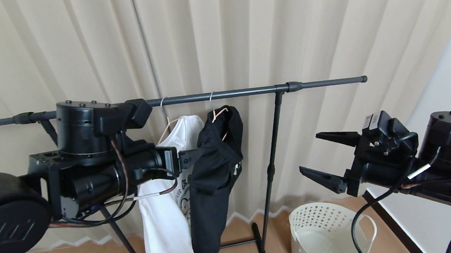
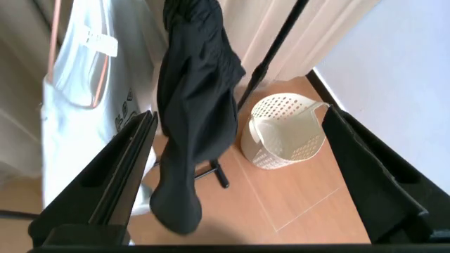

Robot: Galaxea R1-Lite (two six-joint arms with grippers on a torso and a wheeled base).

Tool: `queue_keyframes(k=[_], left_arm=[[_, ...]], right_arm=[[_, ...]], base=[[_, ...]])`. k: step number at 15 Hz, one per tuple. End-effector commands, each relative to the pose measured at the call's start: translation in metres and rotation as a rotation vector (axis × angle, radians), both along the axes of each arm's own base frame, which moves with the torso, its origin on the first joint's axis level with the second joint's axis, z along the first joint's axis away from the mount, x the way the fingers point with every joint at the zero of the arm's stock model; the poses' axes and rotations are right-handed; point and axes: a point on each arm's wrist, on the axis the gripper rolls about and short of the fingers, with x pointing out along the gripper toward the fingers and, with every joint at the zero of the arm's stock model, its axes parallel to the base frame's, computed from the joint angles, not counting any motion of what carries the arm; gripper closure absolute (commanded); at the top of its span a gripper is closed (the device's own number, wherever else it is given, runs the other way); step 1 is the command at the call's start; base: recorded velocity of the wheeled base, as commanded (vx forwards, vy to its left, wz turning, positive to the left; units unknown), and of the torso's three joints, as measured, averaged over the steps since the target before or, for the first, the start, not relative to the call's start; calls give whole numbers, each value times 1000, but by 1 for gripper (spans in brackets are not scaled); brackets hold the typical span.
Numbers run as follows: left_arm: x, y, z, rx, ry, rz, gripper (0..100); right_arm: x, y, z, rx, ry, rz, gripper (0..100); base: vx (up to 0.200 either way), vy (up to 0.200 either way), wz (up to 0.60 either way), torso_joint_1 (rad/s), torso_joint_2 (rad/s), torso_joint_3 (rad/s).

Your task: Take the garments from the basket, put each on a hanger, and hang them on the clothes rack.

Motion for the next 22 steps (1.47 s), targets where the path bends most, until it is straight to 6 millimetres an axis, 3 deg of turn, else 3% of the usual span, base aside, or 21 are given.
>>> queue_keyframes(k=[1,4,10,13,16,22], left_arm=[[-37,21,6,10,-38,-6,0],[-76,43,-7,66,-48,-29,0],[-133,76,-35,88,-48,-27,0],[-148,85,-44,87,-52,-21,0],[-173,100,-65,92,-54,3,0],[-198,115,-89,87,-64,36,0]], right_arm=[[-27,-9,40,-9,3,-48,0],[-57,-20,51,-76,153,-113,0],[-114,-39,22,-17,233,-218,0],[-135,-47,11,-27,214,-287,0],[-168,-57,-12,-34,216,-313,0],[-201,-68,-45,-58,214,-387,0]], base=[[0,0,0,0,0,0],[0,0,0,0,0,0],[0,0,0,0,0,0],[0,0,0,0,0,0],[0,0,0,0,0,0],[0,0,0,0,0,0]])
